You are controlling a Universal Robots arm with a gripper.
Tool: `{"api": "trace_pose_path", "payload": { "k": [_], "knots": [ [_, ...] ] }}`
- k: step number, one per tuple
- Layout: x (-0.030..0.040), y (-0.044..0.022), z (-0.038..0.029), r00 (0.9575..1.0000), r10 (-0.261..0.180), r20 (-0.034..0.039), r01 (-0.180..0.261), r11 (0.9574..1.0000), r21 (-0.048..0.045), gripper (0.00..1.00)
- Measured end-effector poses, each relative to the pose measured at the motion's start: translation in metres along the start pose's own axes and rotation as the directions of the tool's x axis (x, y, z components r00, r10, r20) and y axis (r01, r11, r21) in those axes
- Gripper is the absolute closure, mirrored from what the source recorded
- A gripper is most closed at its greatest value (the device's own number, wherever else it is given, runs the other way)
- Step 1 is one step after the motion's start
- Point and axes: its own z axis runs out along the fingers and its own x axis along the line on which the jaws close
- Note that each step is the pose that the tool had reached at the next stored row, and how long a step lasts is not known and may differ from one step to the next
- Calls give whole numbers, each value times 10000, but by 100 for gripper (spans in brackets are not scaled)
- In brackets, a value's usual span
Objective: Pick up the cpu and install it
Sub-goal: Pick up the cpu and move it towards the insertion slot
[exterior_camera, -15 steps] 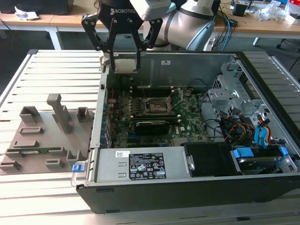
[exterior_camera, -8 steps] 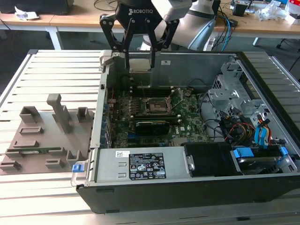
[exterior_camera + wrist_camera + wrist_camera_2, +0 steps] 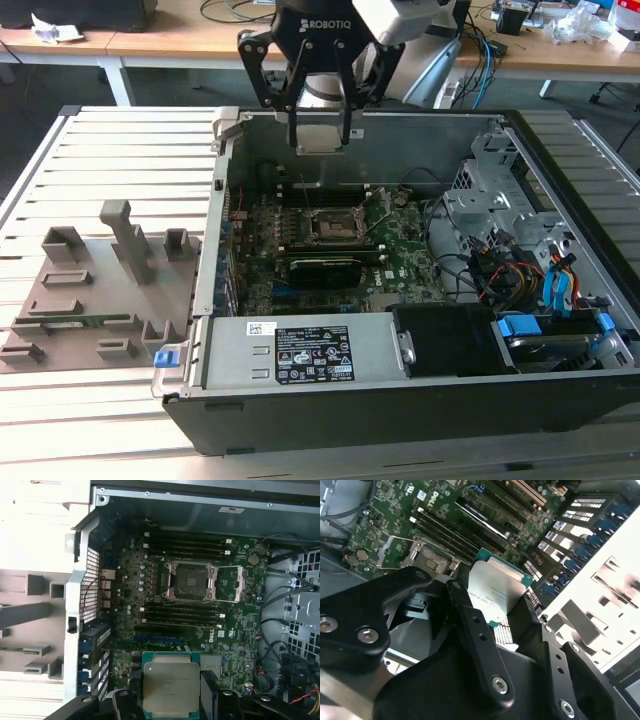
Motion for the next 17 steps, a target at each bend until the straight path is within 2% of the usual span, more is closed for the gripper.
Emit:
{"api": "trace_pose_path", "payload": {
  "k": [2,4,7,12,17],
  "knots": [
    [-126,-6,1,10000,0,-3,0,10000,1,45],
    [-172,-8,1,10000,-2,-4,2,10000,1,45],
    [-309,-13,2,10000,-2,-9,2,10000,1,45],
    [-472,-20,3,10000,-1,-14,1,10000,1,45],
    [-750,-29,5,10000,-1,-27,1,10000,5,45]
  ]
}}
